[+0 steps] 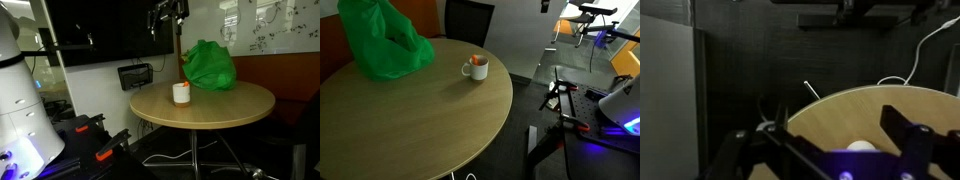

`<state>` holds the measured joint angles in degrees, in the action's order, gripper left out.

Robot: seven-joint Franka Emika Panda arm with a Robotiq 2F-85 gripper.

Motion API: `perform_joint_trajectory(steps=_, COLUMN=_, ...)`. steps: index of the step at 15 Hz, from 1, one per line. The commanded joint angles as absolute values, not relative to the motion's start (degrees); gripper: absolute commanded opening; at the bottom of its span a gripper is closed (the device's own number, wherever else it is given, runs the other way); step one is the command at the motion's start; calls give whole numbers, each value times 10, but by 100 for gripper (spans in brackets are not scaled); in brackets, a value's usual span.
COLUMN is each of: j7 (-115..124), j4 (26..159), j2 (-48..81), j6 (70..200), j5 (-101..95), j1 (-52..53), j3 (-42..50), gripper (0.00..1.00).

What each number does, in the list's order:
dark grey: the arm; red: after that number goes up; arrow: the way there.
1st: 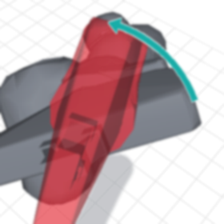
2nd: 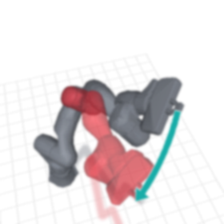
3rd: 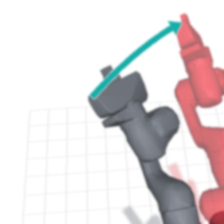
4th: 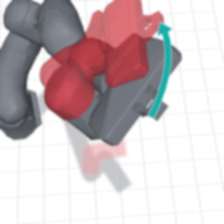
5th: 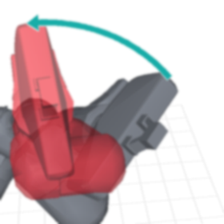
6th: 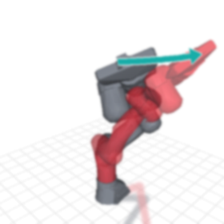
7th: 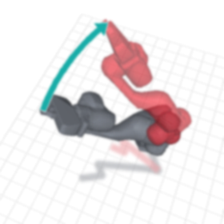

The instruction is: Remove the orange marker from the white mug

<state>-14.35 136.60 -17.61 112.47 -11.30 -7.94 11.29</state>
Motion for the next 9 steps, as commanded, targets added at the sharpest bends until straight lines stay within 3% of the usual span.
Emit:
perform_joint_trajectory(steps=1, j7=-144, j4=1365, j2=-176, j6=1124, j5=-112, j1=-81, j3=111, gripper=100)
perform_joint_trajectory(steps=5, j7=-144, j4=1365, j2=-176, j6=1124, j5=-112, j1=-81, j3=111, gripper=100)
perform_joint_trajectory(steps=9, j7=-70, j4=1390, j2=-164, j6=1208, j5=-79, j1=-77, j3=102, gripper=100)
